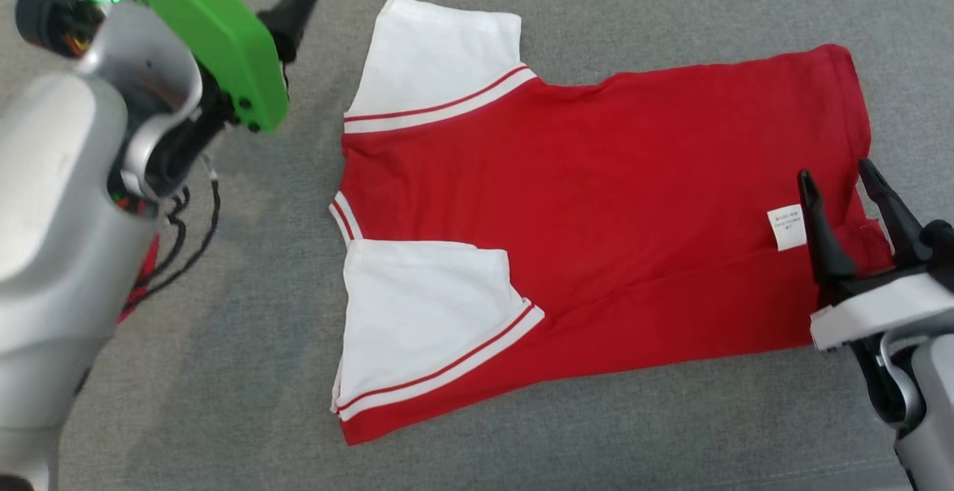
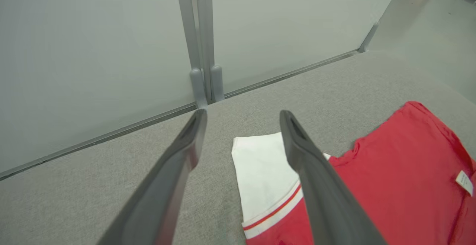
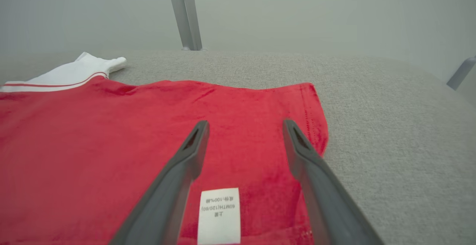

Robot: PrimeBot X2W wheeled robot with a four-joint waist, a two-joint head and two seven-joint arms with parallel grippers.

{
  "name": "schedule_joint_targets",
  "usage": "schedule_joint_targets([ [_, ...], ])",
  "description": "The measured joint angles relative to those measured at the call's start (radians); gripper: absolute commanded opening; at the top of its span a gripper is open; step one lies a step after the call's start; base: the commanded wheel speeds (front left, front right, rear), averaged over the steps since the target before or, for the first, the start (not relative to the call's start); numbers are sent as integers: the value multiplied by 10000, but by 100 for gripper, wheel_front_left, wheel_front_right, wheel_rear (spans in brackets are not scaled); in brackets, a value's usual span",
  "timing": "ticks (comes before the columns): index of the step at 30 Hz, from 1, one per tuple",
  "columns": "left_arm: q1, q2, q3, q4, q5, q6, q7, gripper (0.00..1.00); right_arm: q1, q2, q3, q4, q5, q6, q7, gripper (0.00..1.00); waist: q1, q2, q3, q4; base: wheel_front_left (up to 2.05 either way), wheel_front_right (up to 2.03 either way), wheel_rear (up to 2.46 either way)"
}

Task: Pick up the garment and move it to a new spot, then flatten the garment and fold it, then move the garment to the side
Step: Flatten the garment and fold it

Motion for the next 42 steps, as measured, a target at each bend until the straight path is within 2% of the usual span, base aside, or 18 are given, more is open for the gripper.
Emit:
schedule_joint_targets([
  [4, -1430, -242, -391, 1685, -182, -552, 1193, 100, -522, 65, 59, -132, -2, 0, 0, 100, 0, 0, 647, -300, 0, 0, 0],
  [9, -2252, -268, -809, 3072, -134, -773, 2046, 100, -826, 311, 71, -234, 86, 0, 0, 100, 1, 0, 1249, -821, 0, 0, 0],
  [18, -2902, -188, -1227, 4289, 71, -978, 2107, 100, -910, 585, -23, -249, 92, 0, 0, 100, 1, 0, 1990, -1657, 0, 0, 0],
  [27, -3299, 46, -1599, 5124, 654, -970, 2019, 100, -1048, 817, -27, -238, 96, 0, 0, 100, 1, 0, 2373, -2061, 0, 0, 0],
  [29, -3385, 44, -1601, 5200, 646, -972, 2017, 43, -1056, 817, -56, -238, 96, 0, 0, 100, 1, 0, 2410, -2101, 0, 0, 0],
  [30, -3386, 36, -1605, 5231, 610, -974, 2008, 25, -1058, 817, -61, -236, 96, 0, 0, 100, 1, 0, 2416, -2111, 0, 0, 0],
  [31, -3386, 25, -1624, 5242, 602, -978, 1937, 15, -1058, 817, -65, -234, 94, 0, 0, 100, 1, 0, 2417, -2117, 0, 0, 0],
  [32, -3388, 15, -1657, 5248, 604, -980, 1925, 0, -1061, 817, -71, -230, 94, 0, 0, 100, 0, 0, 2414, -2119, 0, 0, 0],
  [38, -3391, -56, -1732, 5271, 439, -1024, 1712, 0, -1247, 759, -35, -215, 96, 0, 0, 100, 1, 0, 2335, -2104, 0, 0, 0],
  [42, -3367, -109, -1810, 4997, 211, -1066, 1373, 0, -1642, 451, -35, -207, 188, 0, 0, 100, 1, 0, 2171, -2023, 0, 0, 0],
])
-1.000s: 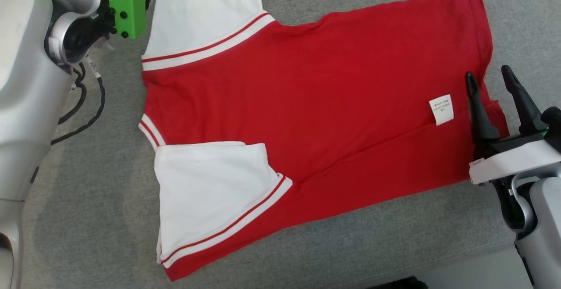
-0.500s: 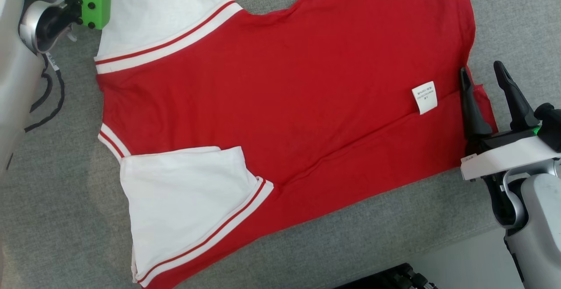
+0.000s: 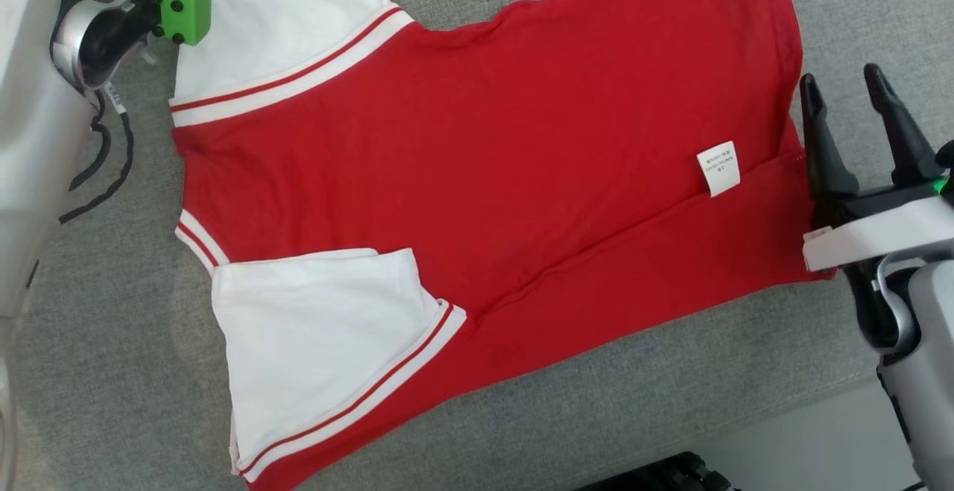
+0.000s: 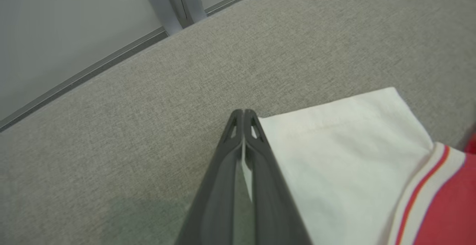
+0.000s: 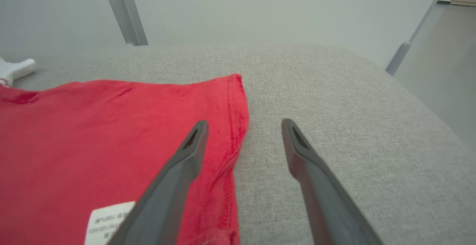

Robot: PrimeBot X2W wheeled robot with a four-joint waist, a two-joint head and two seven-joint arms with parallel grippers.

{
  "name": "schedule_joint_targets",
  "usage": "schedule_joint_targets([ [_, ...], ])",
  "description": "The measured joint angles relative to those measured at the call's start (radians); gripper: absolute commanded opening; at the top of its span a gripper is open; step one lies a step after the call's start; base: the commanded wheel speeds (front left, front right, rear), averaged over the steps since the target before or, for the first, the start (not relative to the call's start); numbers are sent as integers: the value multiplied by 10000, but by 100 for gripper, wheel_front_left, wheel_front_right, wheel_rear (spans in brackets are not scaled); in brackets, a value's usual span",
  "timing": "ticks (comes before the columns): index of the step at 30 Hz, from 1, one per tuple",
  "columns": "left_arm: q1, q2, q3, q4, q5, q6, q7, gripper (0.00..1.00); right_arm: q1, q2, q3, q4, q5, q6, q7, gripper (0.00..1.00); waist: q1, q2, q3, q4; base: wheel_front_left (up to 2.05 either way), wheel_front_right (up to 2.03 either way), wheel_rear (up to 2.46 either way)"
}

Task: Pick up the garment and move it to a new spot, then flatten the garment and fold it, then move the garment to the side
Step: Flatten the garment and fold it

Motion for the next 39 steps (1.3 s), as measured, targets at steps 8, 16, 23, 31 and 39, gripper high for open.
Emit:
schedule_joint_targets([
  [8, 241, -50, -391, -865, -474, -12, -196, 0, -2241, -589, 318, 1680, 583, -2, 2309, 100, 0, 0, -521, 315, 0, 0, 0],
  [16, 518, 75, -817, -2102, -890, -13, -115, 0, -4533, -848, 955, 3687, 955, -2, 6746, 100, 0, 0, -924, 928, 0, 0, 0],
  [23, 615, 238, -943, -2945, -928, -12, -31, 0, -5562, -865, 970, 4698, 755, -2, 7622, 100, 0, 0, -1021, 1442, 0, 0, 0],
  [31, 708, 301, -1022, -3409, -932, 50, 44, 0, -6079, -757, 1009, 5572, 548, -2, 7906, 97, 0, 0, -931, 1733, 0, 0, 0],
  [39, 728, 282, -1085, -3572, -932, 123, 59, 0, -6506, -763, 997, 6362, 336, -2, 7996, 95, -1, 0, -857, 1904, 0, 0, 0],
])
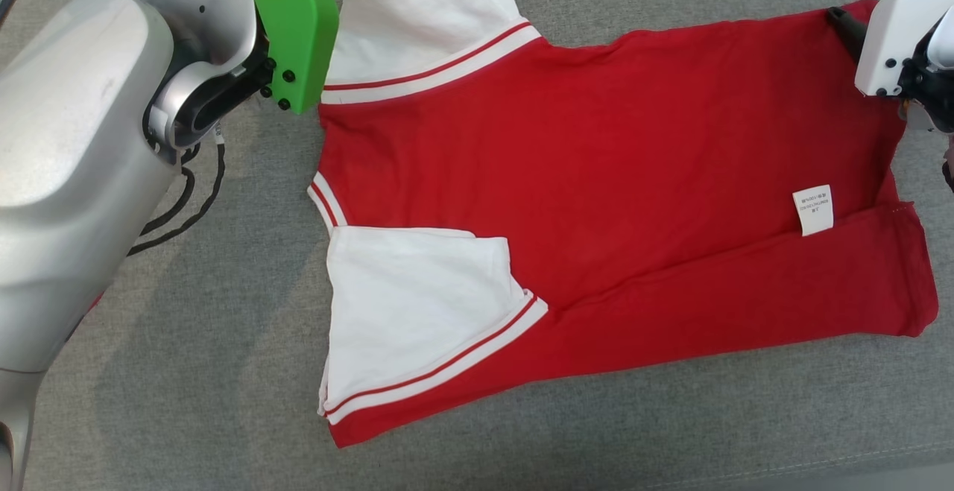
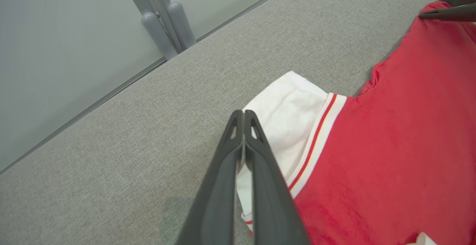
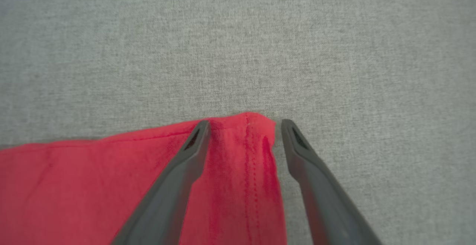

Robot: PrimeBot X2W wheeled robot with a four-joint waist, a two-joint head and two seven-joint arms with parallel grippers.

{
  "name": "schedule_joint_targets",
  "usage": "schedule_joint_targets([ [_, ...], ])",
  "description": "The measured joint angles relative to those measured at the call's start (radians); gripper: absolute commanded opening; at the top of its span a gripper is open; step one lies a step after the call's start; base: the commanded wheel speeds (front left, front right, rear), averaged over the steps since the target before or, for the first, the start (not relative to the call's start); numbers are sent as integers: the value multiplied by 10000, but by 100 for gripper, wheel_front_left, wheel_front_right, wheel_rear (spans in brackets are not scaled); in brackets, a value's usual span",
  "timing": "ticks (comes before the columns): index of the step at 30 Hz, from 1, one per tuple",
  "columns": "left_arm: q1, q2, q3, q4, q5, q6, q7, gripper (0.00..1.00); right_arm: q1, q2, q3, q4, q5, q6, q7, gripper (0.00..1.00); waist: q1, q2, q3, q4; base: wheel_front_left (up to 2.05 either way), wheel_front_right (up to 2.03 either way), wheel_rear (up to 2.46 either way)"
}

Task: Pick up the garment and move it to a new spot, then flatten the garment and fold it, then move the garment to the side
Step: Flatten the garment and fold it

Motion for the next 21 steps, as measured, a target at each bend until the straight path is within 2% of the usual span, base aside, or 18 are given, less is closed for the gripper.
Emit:
schedule_joint_targets([
  [1, 2, -6, -4, -2, -6, 0, 0, 0, -58, 4, -6, 79, -4, 0, -2, 84, 0, 0, 4, 21, 0, 0, 0],
  [2, 8, -13, -8, 0, -13, 0, -4, 0, -104, 10, 0, 140, -12, 0, -17, 57, 0, 0, 6, 39, 0, 0, 0],
  [3, 17, -12, -10, 2, -13, 0, -8, 0, -126, 15, 21, 167, -12, 0, -48, 42, 0, 0, 5, 51, 0, 0, 0],
  [5, 53, -4, -21, 19, -15, 0, -21, 0, -164, 44, 119, 226, -12, 0, -107, 29, 0, 0, -7, 62, 0, 0, 0],
  [6, 58, -2, -23, 23, -15, 0, -31, 0, -181, 46, 173, 245, -12, 0, -132, 18, 0, 0, -14, 63, 0, 0, 0],
  [7, 63, 6, -25, 35, -17, 0, -35, 0, -207, 48, 232, 268, -10, 0, -150, 0, 0, 0, -27, 64, 0, 0, 0],
  [14, 102, 58, 2, 132, 36, -4, -543, 0, -314, -29, 617, 190, 107, 0, -568, 0, 0, 0, -149, 41, 0, 0, 0],
  [21, -128, 6, 320, 734, 652, -46, -2508, 0, -417, -213, 543, 27, 570, 0, -1925, 0, 0, 0, -285, 27, 0, 0, 0],
])
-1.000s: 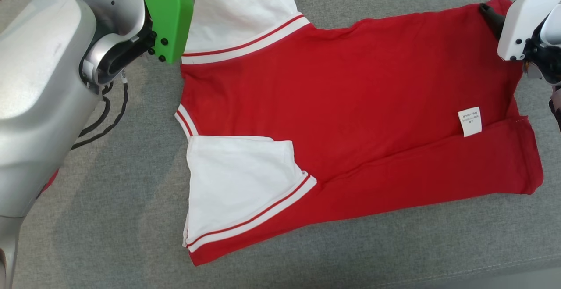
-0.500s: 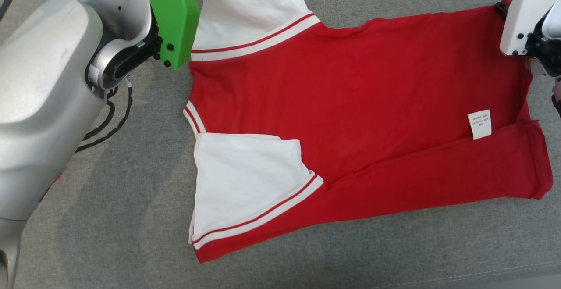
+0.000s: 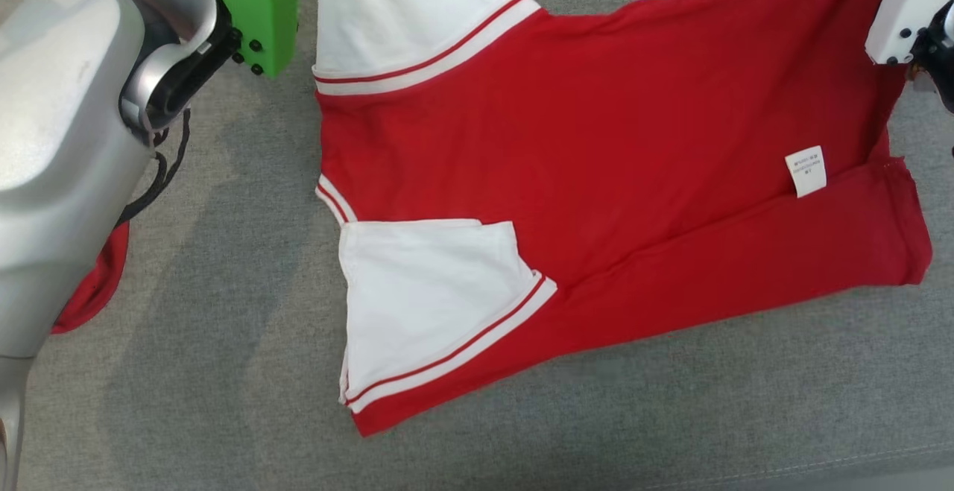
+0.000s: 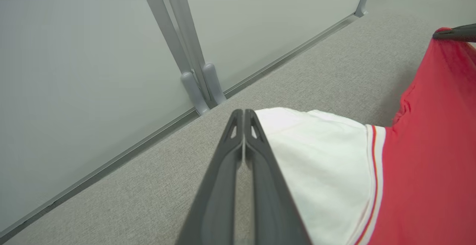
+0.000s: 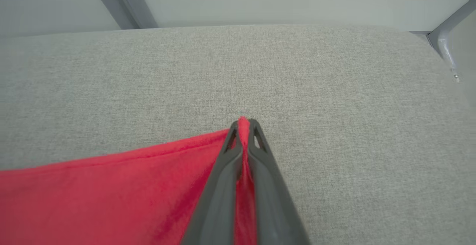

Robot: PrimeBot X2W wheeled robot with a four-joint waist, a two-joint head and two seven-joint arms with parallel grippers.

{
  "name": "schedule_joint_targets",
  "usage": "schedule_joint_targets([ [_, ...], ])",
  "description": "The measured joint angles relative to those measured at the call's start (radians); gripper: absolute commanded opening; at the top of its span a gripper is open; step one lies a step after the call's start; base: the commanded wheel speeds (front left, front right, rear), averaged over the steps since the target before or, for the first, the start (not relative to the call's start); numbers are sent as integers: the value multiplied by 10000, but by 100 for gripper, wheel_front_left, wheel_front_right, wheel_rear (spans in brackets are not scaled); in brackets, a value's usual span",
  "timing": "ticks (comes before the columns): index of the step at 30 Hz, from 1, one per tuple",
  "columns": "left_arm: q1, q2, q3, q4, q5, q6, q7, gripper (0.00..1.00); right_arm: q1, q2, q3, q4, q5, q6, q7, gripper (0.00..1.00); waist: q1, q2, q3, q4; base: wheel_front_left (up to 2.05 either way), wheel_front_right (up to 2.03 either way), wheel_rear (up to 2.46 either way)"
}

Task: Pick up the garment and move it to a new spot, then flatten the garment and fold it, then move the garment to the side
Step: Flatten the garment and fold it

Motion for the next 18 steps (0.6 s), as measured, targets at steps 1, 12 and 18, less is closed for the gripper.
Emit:
schedule_joint_targets([
  [1, -27, -23, 17, 127, 42, -2, -207, 0, 21, -35, -44, -6, 86, 0, -247, 0, 0, 0, -33, 8, 0, 0, 0],
  [12, 1487, 290, 178, -727, -502, -21, -1613, 0, 1656, -483, 232, -495, 819, 0, -2661, 0, 0, 0, -692, 256, 0, 0, 0],
  [18, 3130, 957, 362, -2399, -1080, 479, -1831, 0, 2534, -863, 479, -1003, 1103, 0, -3463, 0, 0, 0, -1038, 474, 0, 0, 0],
])
